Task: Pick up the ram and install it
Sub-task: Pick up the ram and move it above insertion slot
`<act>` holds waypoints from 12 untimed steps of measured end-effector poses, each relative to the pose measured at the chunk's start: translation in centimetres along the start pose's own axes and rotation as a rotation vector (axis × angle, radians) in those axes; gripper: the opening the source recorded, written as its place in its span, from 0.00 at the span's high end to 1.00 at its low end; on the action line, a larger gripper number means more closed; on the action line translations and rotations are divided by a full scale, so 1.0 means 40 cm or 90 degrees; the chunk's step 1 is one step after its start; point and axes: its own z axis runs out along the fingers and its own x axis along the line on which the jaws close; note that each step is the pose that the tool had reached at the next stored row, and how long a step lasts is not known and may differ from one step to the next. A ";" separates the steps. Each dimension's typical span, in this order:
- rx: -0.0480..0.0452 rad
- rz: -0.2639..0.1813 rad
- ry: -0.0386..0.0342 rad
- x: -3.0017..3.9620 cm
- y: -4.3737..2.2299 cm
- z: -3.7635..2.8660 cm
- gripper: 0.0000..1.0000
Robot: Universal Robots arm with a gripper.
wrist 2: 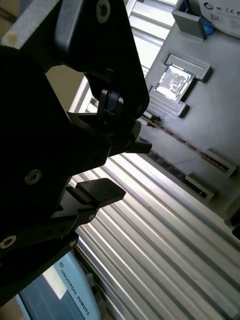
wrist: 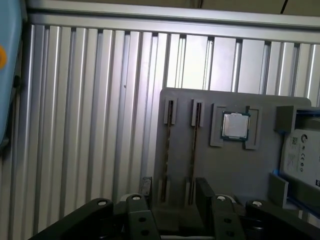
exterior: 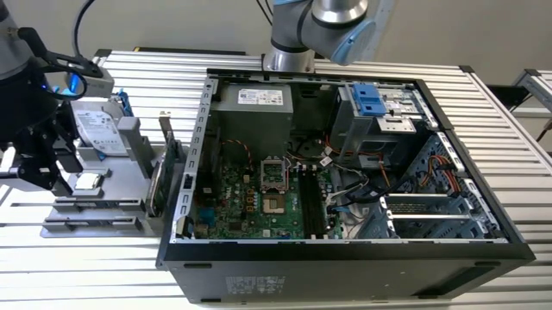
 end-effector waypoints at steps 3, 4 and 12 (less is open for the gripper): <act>-0.0001 0.000 0.0012 -0.001 0.000 0.008 0.00; 0.0000 0.000 0.0011 -0.001 0.000 0.010 0.00; -0.0001 0.000 0.0014 -0.002 -0.001 0.029 0.00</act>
